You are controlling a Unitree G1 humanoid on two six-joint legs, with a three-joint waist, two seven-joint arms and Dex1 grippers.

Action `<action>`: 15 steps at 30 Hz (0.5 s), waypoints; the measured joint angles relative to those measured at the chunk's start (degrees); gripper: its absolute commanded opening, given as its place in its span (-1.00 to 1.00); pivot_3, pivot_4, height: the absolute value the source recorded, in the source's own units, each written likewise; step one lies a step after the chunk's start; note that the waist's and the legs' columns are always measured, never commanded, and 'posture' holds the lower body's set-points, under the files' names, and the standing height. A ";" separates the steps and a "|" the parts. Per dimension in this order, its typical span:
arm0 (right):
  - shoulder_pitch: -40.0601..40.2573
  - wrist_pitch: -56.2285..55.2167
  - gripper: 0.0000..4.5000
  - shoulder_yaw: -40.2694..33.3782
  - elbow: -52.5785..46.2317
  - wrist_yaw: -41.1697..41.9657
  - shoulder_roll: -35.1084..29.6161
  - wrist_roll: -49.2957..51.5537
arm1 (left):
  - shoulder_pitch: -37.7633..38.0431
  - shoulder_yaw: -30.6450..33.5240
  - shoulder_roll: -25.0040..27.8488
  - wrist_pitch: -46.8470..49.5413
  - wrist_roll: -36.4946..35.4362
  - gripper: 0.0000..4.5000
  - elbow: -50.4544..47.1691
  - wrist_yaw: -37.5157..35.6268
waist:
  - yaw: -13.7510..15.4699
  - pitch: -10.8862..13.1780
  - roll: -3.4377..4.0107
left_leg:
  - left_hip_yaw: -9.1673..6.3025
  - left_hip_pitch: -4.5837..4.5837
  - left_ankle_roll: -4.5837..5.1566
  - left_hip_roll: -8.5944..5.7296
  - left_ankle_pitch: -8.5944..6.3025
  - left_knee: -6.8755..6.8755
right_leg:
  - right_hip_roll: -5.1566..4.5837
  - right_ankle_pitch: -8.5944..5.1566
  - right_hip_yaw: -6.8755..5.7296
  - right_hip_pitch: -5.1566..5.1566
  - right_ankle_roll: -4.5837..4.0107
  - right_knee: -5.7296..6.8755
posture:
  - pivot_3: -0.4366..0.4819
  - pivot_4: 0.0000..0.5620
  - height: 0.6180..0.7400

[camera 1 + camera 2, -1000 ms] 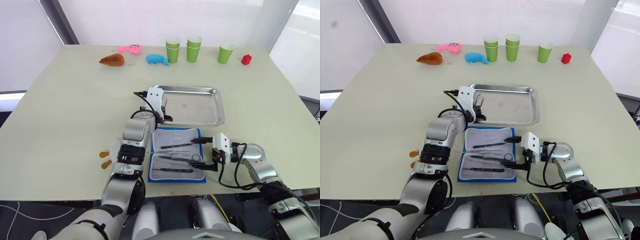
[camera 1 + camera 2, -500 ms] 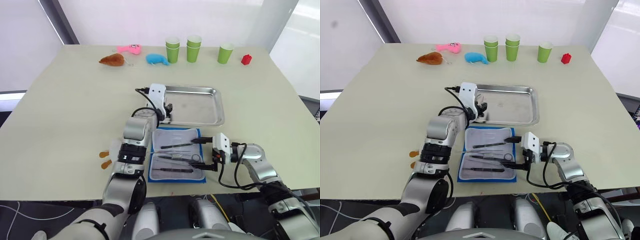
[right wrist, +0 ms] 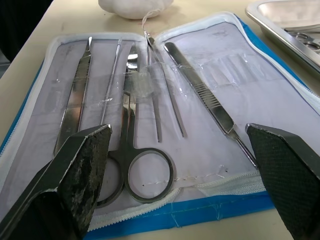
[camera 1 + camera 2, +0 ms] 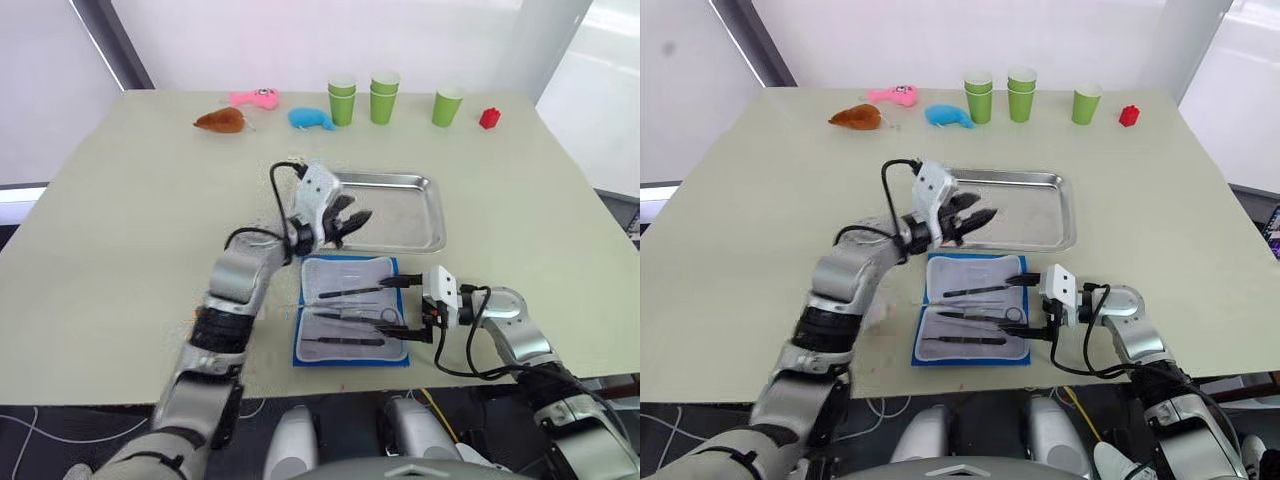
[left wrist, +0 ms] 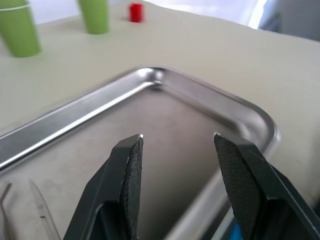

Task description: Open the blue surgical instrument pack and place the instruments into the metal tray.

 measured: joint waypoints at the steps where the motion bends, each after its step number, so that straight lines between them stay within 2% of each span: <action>1: 0.00 0.00 1.00 0.00 0.01 0.04 -0.28 0.00 | 0.42 0.55 1.04 -0.64 -0.48 0.06 0.01 -1.90 | 0.18 -0.01 -0.02 | 0.00 -0.04 0.01 -0.01 0.00 0.03 | -0.05 0.00 -0.04 0.00 0.00 -0.03 | -0.05 -0.47 1.00; 2: -0.04 -0.03 1.00 0.01 0.05 0.02 -0.11 0.00 | 0.85 0.45 3.09 -1.92 -1.95 0.06 -0.03 -5.58 | 0.07 -0.01 -0.06 | 0.02 -0.06 0.01 -0.01 0.00 0.03 | -0.05 0.00 -0.01 -0.01 0.01 -0.04 | -0.05 -0.47 1.00; 4: -0.18 -0.21 1.00 0.21 0.05 0.08 0.11 0.00 | 1.62 1.29 10.39 -5.79 -4.85 0.06 0.80 -16.45 | -0.33 0.01 -0.03 | 0.02 -0.08 0.01 0.00 0.00 -0.05 | -0.04 -0.01 -0.02 -0.08 -0.03 -0.07 | -0.05 -0.47 1.00; 6: -0.17 -0.22 1.00 0.24 0.07 0.19 0.10 0.00 | 1.58 2.84 14.92 -8.23 -5.97 0.06 2.31 -22.75 | -0.31 0.02 -0.01 | -0.03 -0.11 0.02 0.02 0.00 -0.08 | -0.03 -0.05 -0.10 -0.11 -0.11 -0.14 | -0.05 -0.47 1.00; 8: -0.17 -0.23 1.00 0.26 0.17 0.22 0.02 0.00 | 1.42 3.88 20.52 -12.25 -6.85 0.06 6.48 -31.87 | -0.30 0.07 0.07 | 0.02 -0.13 0.02 0.03 0.00 -0.08 | -0.06 -0.13 -0.09 -0.11 -0.24 -0.18 | -0.05 -0.47 1.00; 9: -0.17 -0.23 1.00 0.26 0.23 0.25 -0.02 0.00 | 1.42 4.13 20.98 -12.79 -6.86 0.06 7.06 -32.86 | -0.27 0.07 0.07 | 0.02 -0.13 0.02 0.03 0.00 -0.08 | -0.06 -0.13 -0.09 -0.11 -0.24 -0.20 | -0.05 -0.47 1.00; 11: -0.17 -0.23 1.00 0.26 0.45 0.31 0.07 0.00 | 1.27 4.21 23.56 -18.82 -6.92 0.06 10.57 -40.50 | -0.26 0.07 0.01 | 0.03 -0.18 0.03 0.04 0.00 -0.08 | -0.07 -0.13 -0.10 -0.13 -0.26 -0.24 | -0.05 -0.47 1.00; 14: -0.18 -0.29 1.00 0.26 0.45 0.37 0.10 0.00 | 1.18 3.90 25.73 -23.12 -7.56 0.06 13.00 -43.92 | -0.27 0.07 0.01 | 0.04 -0.19 0.03 0.06 0.00 -0.09 | -0.09 -0.12 -0.07 -0.18 -0.29 -0.26 | -0.05 -0.47 1.00; 15: -0.18 -0.37 1.00 0.26 0.45 0.39 0.17 0.00 | 0.91 3.10 28.10 -25.69 -9.02 0.31 14.95 -44.34 | -0.28 0.07 0.00 | 0.02 -0.21 0.03 0.08 -0.01 -0.12 | -0.13 -0.09 -0.03 -0.23 -0.33 -0.26 | -0.05 -0.47 1.00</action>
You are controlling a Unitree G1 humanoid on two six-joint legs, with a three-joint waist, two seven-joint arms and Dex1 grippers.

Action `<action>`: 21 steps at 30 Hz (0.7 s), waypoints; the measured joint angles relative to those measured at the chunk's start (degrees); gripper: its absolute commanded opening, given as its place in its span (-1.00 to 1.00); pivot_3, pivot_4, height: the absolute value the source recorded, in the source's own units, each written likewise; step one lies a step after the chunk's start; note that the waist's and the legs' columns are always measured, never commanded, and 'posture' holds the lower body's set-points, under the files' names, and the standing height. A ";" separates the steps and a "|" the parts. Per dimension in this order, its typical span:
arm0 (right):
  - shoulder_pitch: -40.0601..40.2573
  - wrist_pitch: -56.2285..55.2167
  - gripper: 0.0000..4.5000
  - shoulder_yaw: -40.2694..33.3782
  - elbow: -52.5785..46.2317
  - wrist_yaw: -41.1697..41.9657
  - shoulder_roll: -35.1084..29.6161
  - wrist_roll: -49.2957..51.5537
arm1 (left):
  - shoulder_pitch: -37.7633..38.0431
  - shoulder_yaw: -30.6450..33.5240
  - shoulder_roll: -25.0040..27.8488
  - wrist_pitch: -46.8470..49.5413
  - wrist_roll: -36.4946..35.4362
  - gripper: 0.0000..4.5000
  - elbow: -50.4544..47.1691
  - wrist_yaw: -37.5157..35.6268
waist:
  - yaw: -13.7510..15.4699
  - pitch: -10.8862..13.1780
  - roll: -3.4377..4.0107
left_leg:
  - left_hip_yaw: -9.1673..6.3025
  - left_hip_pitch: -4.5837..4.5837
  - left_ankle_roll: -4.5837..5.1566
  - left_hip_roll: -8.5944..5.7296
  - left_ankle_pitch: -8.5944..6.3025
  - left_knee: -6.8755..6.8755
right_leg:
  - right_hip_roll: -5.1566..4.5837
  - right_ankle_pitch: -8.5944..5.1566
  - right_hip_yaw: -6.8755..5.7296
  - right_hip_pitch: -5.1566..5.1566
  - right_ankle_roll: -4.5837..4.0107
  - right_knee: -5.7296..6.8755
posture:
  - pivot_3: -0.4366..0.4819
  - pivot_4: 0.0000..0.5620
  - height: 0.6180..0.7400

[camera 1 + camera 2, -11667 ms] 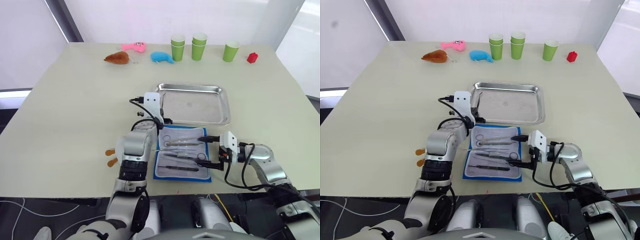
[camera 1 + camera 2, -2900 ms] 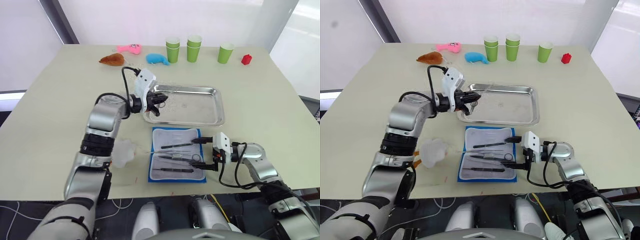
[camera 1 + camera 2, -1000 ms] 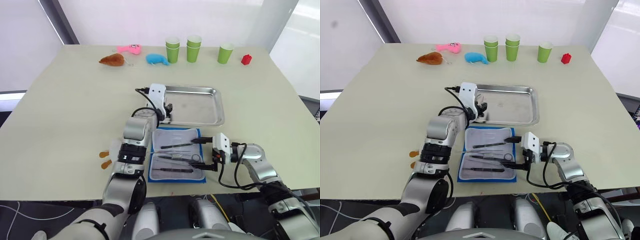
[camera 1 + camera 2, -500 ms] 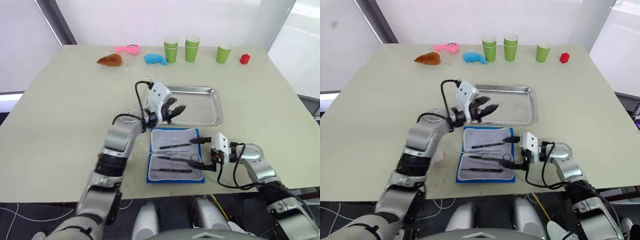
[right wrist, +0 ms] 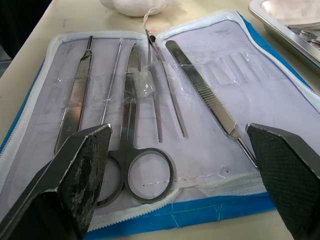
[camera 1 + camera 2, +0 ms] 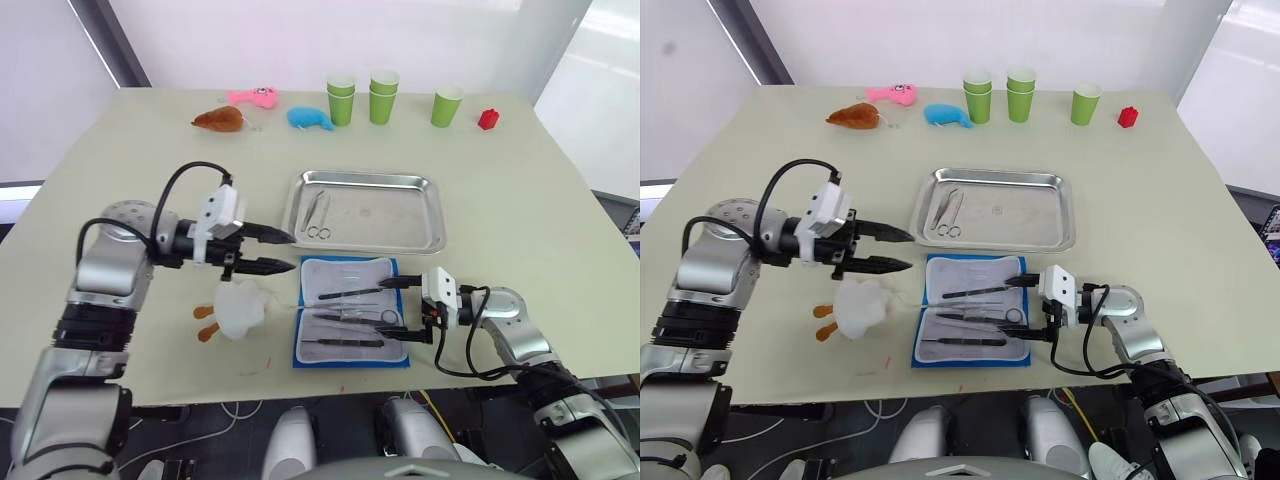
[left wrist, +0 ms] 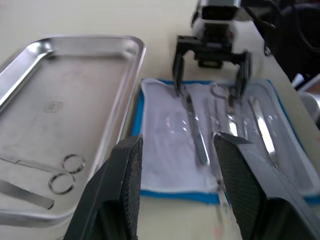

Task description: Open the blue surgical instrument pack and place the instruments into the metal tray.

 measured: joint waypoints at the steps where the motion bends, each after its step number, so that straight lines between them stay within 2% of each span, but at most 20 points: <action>1: 0.00 -0.05 1.00 0.00 0.00 0.01 0.01 0.00 | -0.12 -0.69 1.40 -1.10 -0.67 0.47 0.60 -0.09 | 0.00 0.00 0.00 | 0.00 -0.02 0.00 0.01 0.00 0.00 | -0.02 0.00 0.01 -0.02 0.00 0.00 | -0.05 -0.47 1.00; 2: 0.00 -0.08 1.00 0.00 0.00 0.07 -0.04 0.00 | -0.26 -1.18 2.41 -2.24 -1.57 0.72 1.30 -0.14 | 0.03 0.00 0.00 | -0.01 -0.02 0.00 0.01 0.00 -0.03 | -0.04 0.00 0.02 -0.03 0.01 0.00 | -0.05 -0.47 1.00; 4: 0.01 -0.13 1.00 0.00 0.00 0.08 -0.04 0.00 | -0.80 -4.39 5.59 -5.38 -5.13 0.97 2.06 -0.27 | 0.10 -0.01 -0.03 | 0.01 -0.02 0.01 0.02 0.00 -0.05 | -0.04 -0.01 0.06 -0.07 0.03 0.00 | -0.05 -0.47 1.00; 8: 0.02 -0.29 1.00 0.00 0.00 0.13 -0.05 0.00 | -2.53 -9.78 9.28 -8.79 -9.86 0.97 2.63 -0.34 | 0.11 -0.01 -0.03 | 0.05 -0.03 0.01 0.02 0.00 -0.07 | 0.06 -0.02 0.09 -0.11 0.05 0.00 | -0.05 -0.47 1.00; 13: 0.04 -0.38 1.00 0.00 0.00 0.17 -0.05 0.00 | -3.03 -14.30 11.04 -12.92 -12.07 0.97 3.00 -0.37 | 0.15 -0.01 -0.03 | 0.13 -0.02 0.01 0.02 0.00 -0.08 | 0.10 -0.02 0.11 -0.12 0.06 0.00 | -0.05 -0.47 1.00; 17: 0.03 -0.38 1.00 0.00 0.00 0.18 -0.09 0.00 | -2.71 -15.42 10.41 -14.67 -12.09 0.97 3.48 -0.38 | 0.20 -0.01 -0.03 | 0.24 -0.02 0.01 0.02 0.01 -0.08 | 0.12 -0.03 0.11 -0.13 0.06 0.00 | -0.05 -0.47 1.00; 21: 0.03 -0.40 1.00 0.00 0.00 0.17 -0.10 0.01 | -0.55 -15.15 6.43 -15.36 -11.32 0.97 3.02 -0.42 | 0.24 -0.02 -0.04 | 0.27 -0.03 0.01 0.02 0.01 -0.07 | 0.13 -0.02 0.13 -0.14 0.06 0.01 | -0.05 -0.47 1.00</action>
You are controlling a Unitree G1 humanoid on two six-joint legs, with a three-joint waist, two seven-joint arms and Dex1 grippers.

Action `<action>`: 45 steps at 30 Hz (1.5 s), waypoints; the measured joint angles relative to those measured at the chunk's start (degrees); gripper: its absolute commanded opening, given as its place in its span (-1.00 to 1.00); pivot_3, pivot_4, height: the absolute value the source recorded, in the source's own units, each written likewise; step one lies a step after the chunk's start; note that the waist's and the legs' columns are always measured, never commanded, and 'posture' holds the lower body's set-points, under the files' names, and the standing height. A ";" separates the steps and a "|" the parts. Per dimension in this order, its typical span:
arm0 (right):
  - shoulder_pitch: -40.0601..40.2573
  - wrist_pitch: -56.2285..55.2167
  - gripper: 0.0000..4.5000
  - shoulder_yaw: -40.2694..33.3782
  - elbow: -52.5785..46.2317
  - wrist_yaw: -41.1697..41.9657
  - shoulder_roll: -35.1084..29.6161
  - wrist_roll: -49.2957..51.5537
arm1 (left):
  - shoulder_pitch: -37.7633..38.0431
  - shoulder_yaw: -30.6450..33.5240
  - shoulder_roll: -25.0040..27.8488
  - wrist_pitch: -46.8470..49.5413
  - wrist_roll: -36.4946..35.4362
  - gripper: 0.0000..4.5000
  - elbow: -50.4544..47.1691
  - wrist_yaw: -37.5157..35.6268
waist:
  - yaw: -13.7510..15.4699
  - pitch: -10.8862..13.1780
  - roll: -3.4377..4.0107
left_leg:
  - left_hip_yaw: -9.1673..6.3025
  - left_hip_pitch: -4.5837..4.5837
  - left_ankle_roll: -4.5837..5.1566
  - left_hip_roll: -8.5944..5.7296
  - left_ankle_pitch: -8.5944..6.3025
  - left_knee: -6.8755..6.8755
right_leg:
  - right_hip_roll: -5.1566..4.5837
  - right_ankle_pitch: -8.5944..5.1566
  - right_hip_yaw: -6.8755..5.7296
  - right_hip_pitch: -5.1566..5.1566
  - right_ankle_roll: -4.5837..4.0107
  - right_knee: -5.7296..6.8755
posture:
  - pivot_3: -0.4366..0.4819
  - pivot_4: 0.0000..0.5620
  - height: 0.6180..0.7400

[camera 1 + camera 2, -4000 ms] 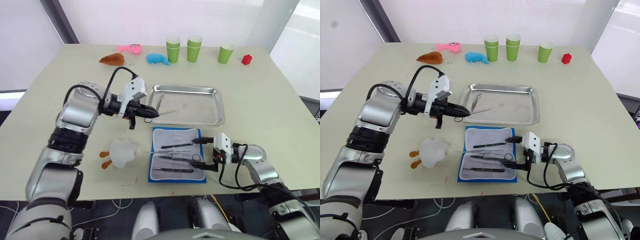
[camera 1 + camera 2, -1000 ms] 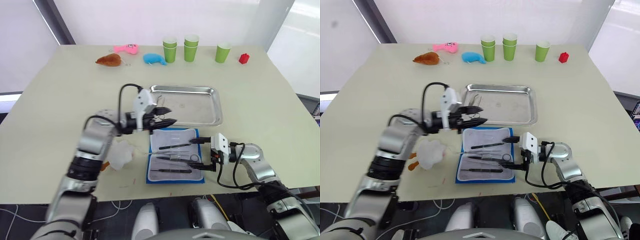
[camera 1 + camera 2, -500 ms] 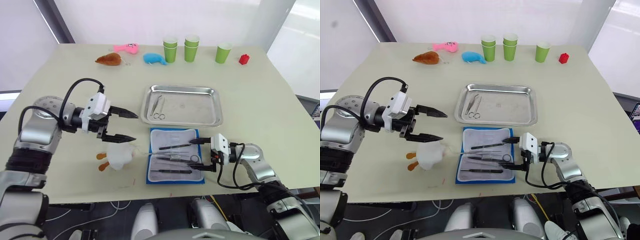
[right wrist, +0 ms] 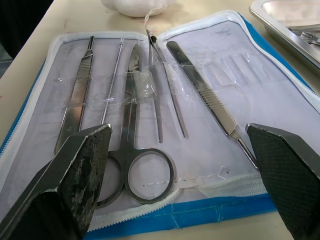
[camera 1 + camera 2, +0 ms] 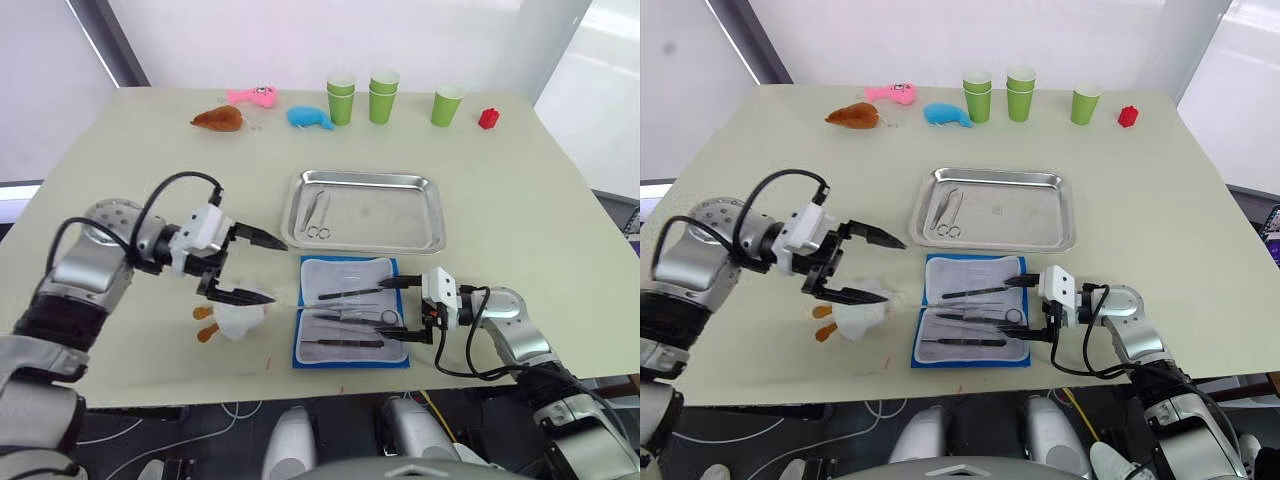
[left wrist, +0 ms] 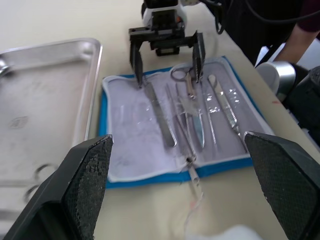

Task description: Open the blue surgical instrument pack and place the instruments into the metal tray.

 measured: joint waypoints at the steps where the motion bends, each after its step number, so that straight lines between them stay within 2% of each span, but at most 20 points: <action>1: 0.00 0.00 1.00 0.00 0.00 0.01 -0.02 0.00 | 0.15 0.02 -0.90 0.00 0.61 0.97 -0.01 0.00 | 0.03 0.00 -0.01 | -0.01 -0.01 0.00 0.00 0.00 0.00 | 0.01 0.00 0.00 0.00 0.00 0.00 | -0.05 -0.47 1.00; 7: 0.03 -0.02 1.00 0.00 0.00 -0.02 -0.09 0.01 | -0.45 0.66 -10.54 -0.34 8.64 0.97 0.66 0.97 | 0.24 -0.02 -0.03 | 0.00 0.01 0.00 0.00 0.00 0.02 | 0.08 0.02 0.05 0.01 -0.01 0.02 | -0.05 -0.47 1.00; 10: 0.03 -0.03 1.00 0.00 0.00 -0.03 -0.05 0.01 | -1.24 0.76 -13.16 -0.39 11.02 0.63 1.60 1.38 | 0.26 -0.04 -0.05 | -0.02 0.01 0.00 0.01 0.00 0.03 | 0.13 0.14 0.07 0.00 0.12 0.02 | -0.05 -0.47 1.00; 15: 0.03 -0.01 1.00 0.00 -0.01 -0.07 -0.07 0.01 | -1.60 1.01 -19.39 0.09 14.68 -0.38 3.06 3.34 | 0.27 -0.08 -0.11 | -0.01 0.00 0.01 0.01 0.00 0.05 | 0.14 0.24 0.10 0.00 0.01 0.03 | -0.05 -0.47 1.00; 30: 0.09 0.01 1.00 0.00 -0.07 -0.26 -0.09 0.02 | -1.16 1.14 -19.67 0.20 24.13 -0.38 6.98 5.46 | 0.38 -0.23 -0.29 | -0.07 0.02 0.01 0.03 0.00 0.05 | 0.19 0.26 0.08 0.01 -0.04 0.06 | -0.05 -0.47 1.00; 39: 0.13 0.03 1.00 0.00 -0.06 -0.35 -0.13 0.01 | 2.06 2.88 -22.03 3.83 23.89 -0.38 6.87 6.48 | 0.50 -0.26 -0.27 | -0.09 0.02 0.01 0.04 0.00 0.07 | 0.19 0.27 0.05 0.01 -0.04 0.12 | -0.05 -0.47 1.00; 45: 0.13 0.09 1.00 0.00 -0.03 -0.63 -0.14 0.01 | 1.92 2.97 -23.28 2.68 25.61 -0.38 7.86 8.94 | 0.73 -0.32 -0.27 | -0.09 0.08 0.01 0.04 0.01 0.11 | 0.22 0.26 0.09 0.01 -0.06 0.26 | -0.05 -0.47 1.00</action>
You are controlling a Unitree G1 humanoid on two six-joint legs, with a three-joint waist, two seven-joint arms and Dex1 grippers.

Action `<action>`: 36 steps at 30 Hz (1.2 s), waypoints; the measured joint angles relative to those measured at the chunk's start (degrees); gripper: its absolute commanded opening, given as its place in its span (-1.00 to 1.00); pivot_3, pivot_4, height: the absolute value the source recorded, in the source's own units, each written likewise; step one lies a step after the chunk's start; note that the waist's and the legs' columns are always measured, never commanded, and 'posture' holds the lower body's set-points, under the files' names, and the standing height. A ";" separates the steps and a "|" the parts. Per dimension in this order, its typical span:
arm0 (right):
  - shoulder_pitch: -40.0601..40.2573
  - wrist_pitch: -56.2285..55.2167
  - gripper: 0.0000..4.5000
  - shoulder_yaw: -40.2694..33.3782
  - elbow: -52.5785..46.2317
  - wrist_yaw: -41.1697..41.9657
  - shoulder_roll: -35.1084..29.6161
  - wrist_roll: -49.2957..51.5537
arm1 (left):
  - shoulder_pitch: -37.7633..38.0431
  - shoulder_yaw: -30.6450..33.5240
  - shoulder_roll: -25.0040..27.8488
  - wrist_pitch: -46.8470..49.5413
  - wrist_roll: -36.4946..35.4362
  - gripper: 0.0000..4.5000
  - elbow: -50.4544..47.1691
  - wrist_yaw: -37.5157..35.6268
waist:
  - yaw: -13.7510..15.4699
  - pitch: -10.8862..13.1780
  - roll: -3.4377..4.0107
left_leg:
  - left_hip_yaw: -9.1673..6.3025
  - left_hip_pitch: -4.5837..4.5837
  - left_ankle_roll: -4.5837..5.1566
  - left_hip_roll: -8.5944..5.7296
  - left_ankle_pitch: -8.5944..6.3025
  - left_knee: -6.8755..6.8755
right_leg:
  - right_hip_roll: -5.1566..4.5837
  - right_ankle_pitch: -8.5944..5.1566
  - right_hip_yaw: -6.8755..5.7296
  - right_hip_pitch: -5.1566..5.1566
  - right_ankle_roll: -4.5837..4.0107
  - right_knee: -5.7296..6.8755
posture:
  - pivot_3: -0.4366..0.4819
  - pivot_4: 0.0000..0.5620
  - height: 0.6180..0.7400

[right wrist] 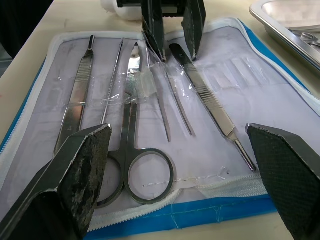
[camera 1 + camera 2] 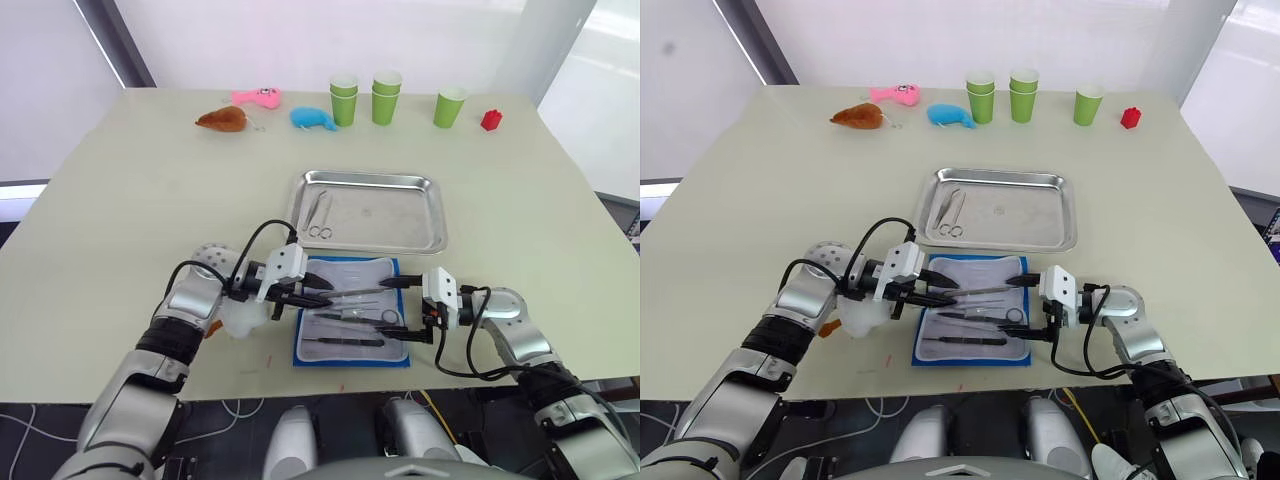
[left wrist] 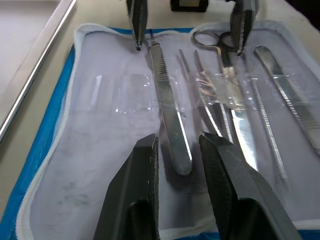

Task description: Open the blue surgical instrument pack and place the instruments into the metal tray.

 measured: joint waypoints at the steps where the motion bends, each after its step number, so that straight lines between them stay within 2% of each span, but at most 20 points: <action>1: 0.00 0.00 1.00 0.00 0.00 -0.07 0.00 0.00 | -0.08 0.00 -0.04 -0.26 0.25 -0.38 0.12 0.03 | 0.03 0.00 0.01 | -0.01 0.00 0.00 0.00 0.00 0.01 | 0.01 0.00 0.00 0.00 0.00 0.02 | -0.05 -0.47 1.00; 3: 0.00 0.00 1.00 0.00 0.01 -0.12 0.02 0.00 | -0.15 0.00 -0.09 -0.57 0.51 -0.38 0.26 0.03 | 0.04 -0.01 0.02 | -0.01 0.01 0.00 0.00 0.00 0.01 | 0.01 0.00 0.00 0.00 0.00 0.03 | -0.05 -0.47 1.00; 4: 0.00 0.01 1.00 0.00 0.01 -0.15 0.02 0.00 | -0.19 0.07 -0.17 -0.71 0.55 -0.61 0.44 0.09 | 0.04 -0.01 0.04 | -0.01 0.01 0.00 0.00 0.00 0.01 | 0.01 0.00 0.00 0.00 0.00 0.04 | -0.05 -0.47 1.00; 6: 0.00 0.01 1.00 0.00 0.01 -0.16 0.03 0.00 | -0.26 0.40 -0.37 -0.71 0.61 -0.92 0.71 0.54 | 0.04 -0.01 0.04 | -0.01 0.01 0.00 0.00 0.00 0.02 | 0.02 0.00 0.01 0.00 0.00 0.05 | -0.05 -0.47 1.00; 7: 0.00 0.01 1.00 0.00 0.01 -0.16 0.03 0.00 | -0.27 0.40 -0.39 -0.71 0.62 -0.97 0.73 0.53 | 0.04 -0.01 0.04 | -0.01 0.01 0.00 0.00 0.00 0.02 | 0.02 0.00 0.01 0.00 -0.01 0.04 | -0.05 -0.47 1.00; 17: 0.00 0.01 1.00 0.04 0.01 -0.19 0.09 0.00 | -0.33 0.49 0.70 1.50 0.48 -0.97 -0.87 -0.20 | 0.01 -0.02 0.04 | -0.01 0.00 0.00 0.03 0.00 0.03 | 0.06 0.00 0.02 -0.02 -0.01 0.06 | -0.05 -0.47 1.00; 25: 0.00 -0.01 1.00 0.06 0.01 -0.26 0.14 0.00 | -0.35 3.23 8.61 6.32 -0.58 -0.97 -4.49 -4.95 | 0.06 0.06 0.15 | 0.00 -0.01 0.00 0.09 0.00 0.03 | 0.11 -0.11 0.02 -0.06 -0.19 0.07 | -0.05 -0.47 1.00; 36: -0.03 -0.15 1.00 0.09 0.01 -0.47 0.56 -0.02 | -4.36 2.89 16.60 12.53 -1.38 -0.97 -7.55 -9.26 | 0.03 0.24 0.28 | 0.01 -0.06 0.00 0.25 0.00 0.06 | 0.28 -0.16 0.03 -0.19 -0.23 0.14 | -0.05 -0.47 1.00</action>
